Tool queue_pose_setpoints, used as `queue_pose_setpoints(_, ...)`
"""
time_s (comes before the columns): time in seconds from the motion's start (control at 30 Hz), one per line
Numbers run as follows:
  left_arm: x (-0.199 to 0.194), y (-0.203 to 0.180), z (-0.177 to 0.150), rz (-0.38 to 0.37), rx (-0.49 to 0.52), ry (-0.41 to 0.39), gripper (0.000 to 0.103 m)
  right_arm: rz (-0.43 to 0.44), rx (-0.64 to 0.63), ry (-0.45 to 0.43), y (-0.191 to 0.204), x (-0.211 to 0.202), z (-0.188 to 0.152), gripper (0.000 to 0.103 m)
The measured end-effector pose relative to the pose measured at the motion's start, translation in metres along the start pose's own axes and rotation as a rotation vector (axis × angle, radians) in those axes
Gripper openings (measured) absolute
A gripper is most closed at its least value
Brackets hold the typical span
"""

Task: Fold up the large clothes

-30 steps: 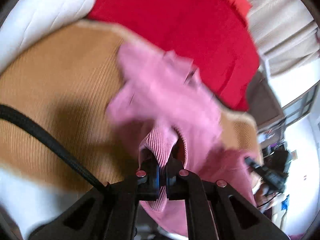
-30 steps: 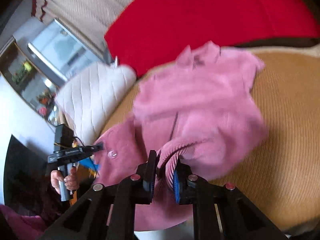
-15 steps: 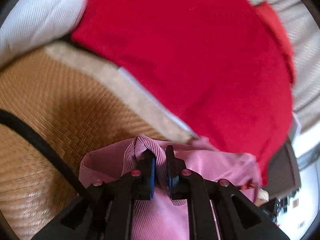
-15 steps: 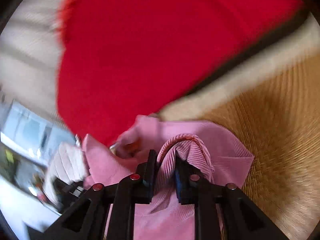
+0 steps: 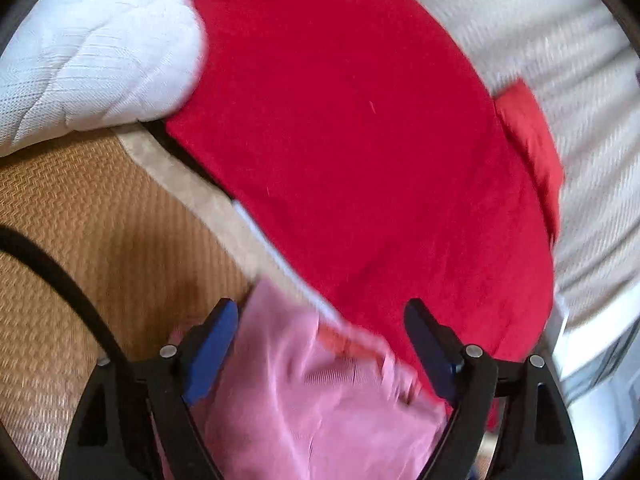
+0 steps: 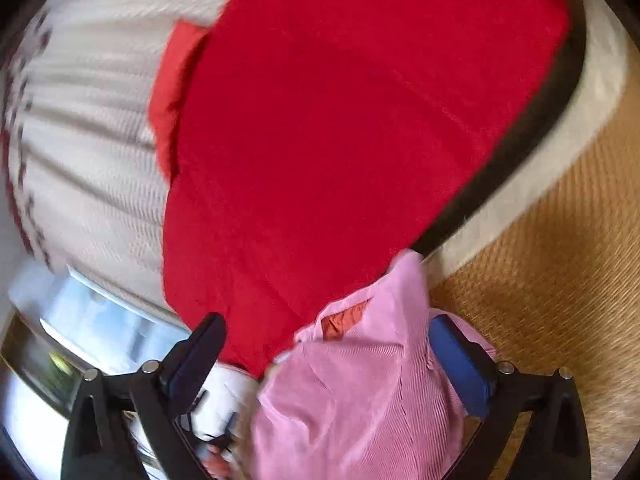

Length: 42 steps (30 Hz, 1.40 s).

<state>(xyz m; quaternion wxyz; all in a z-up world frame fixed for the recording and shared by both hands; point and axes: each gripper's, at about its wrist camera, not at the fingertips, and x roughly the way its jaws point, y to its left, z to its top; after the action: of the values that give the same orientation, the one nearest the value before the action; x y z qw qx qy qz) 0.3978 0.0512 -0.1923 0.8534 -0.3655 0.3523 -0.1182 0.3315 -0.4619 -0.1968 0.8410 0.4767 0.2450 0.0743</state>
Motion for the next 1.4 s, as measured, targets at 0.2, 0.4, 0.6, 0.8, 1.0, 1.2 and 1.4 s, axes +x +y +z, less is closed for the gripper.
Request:
queue_pose_setpoints(0.2, 0.002, -0.034, -0.061, 0.205, 0.262, 0.106, 0.085, -0.108, -0.289, 0.186, 0.054, 0.024, -0.050, 0.064)
queue_pose_setpoints(0.4, 0.003, -0.034, -0.087, 0.317, 0.349, 0.148, 0.085, -0.163, -0.452, 0.304, 0.080, 0.047, -0.092, 0.063)
queue_pose_setpoints(0.6, 0.040, -0.027, -0.092, 0.536, 0.512, 0.202, 0.088, -0.338, -0.347, 0.418, 0.031, 0.095, -0.090, 0.058)
queue_pose_setpoints(0.8, 0.019, -0.023, -0.076, 0.486, 0.415, 0.139, 0.088, -0.243, -0.349, 0.328, 0.043, 0.071, -0.080, 0.058)
queue_pose_setpoints(1.0, 0.033, -0.014, -0.073, 0.523, 0.403, 0.148, 0.088, -0.178, -0.398, 0.339, 0.057, 0.066, -0.086, 0.059)
queue_pose_setpoints(1.2, 0.039, -0.006, -0.064, 0.529, 0.360, 0.136, 0.088, -0.224, -0.440, 0.429, 0.065, 0.140, -0.085, 0.060)
queue_pose_setpoints(1.4, 0.040, 0.017, -0.041, 0.535, 0.239, 0.091, 0.088, -0.442, -0.378, 0.120, 0.051, 0.154, -0.033, 0.058)
